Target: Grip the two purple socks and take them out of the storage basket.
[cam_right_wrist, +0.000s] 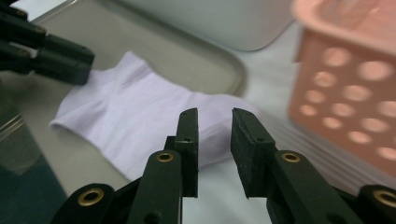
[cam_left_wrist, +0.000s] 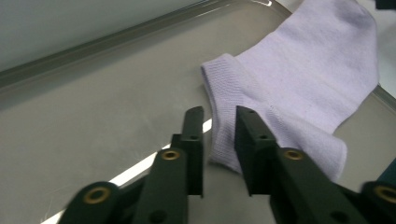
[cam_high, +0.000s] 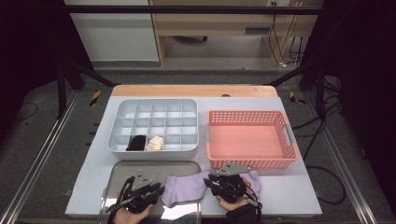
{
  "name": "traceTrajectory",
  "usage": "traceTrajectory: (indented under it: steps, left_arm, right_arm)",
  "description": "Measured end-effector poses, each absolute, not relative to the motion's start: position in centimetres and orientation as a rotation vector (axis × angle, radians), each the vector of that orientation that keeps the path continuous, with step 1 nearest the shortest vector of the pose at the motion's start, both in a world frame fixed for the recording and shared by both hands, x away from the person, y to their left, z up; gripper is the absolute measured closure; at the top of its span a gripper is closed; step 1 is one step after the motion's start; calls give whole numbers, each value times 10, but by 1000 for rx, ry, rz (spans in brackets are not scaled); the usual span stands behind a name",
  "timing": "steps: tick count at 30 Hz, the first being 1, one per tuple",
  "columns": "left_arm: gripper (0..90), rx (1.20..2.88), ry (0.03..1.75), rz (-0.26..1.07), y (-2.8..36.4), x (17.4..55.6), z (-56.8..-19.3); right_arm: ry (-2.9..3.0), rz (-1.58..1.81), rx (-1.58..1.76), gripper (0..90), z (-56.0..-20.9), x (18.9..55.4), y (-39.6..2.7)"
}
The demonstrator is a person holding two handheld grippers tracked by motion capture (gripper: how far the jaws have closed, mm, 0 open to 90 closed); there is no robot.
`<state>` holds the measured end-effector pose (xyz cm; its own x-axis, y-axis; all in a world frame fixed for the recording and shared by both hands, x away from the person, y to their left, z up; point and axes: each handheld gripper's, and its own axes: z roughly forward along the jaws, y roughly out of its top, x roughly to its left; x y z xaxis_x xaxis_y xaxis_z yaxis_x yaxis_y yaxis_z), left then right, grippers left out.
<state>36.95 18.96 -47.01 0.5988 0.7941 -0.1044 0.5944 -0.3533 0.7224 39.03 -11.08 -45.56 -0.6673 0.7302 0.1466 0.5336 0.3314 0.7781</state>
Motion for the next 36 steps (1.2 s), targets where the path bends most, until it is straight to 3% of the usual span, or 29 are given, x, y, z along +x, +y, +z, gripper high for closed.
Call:
traceTrajectory:
  steps: [4, 11, 15, 23, 32, 36]
  left_arm:
    - [628, 2066, 1095, 347, 191, 369, -470]
    - [574, 2108, 1061, 376, 189, 361, -471]
    - [659, 2126, 1077, 389, 189, 362, -473]
    - [807, 2118, 1084, 373, 191, 365, -473]
    - [825, 2119, 1062, 395, 188, 368, -474]
    - [816, 2112, 1054, 385, 189, 370, -475]
  right_arm:
    - [2331, 1218, 1201, 719, -460, 395, -118]
    - [2369, 1182, 1229, 692, -475, 406, -108]
    - [2400, 1173, 1201, 704, -483, 408, -96]
    - [2415, 1125, 1210, 894, -480, 406, -97]
    - [2399, 1166, 1209, 894, -469, 392, -119]
    - [2371, 1128, 1214, 752, -472, 397, -113]
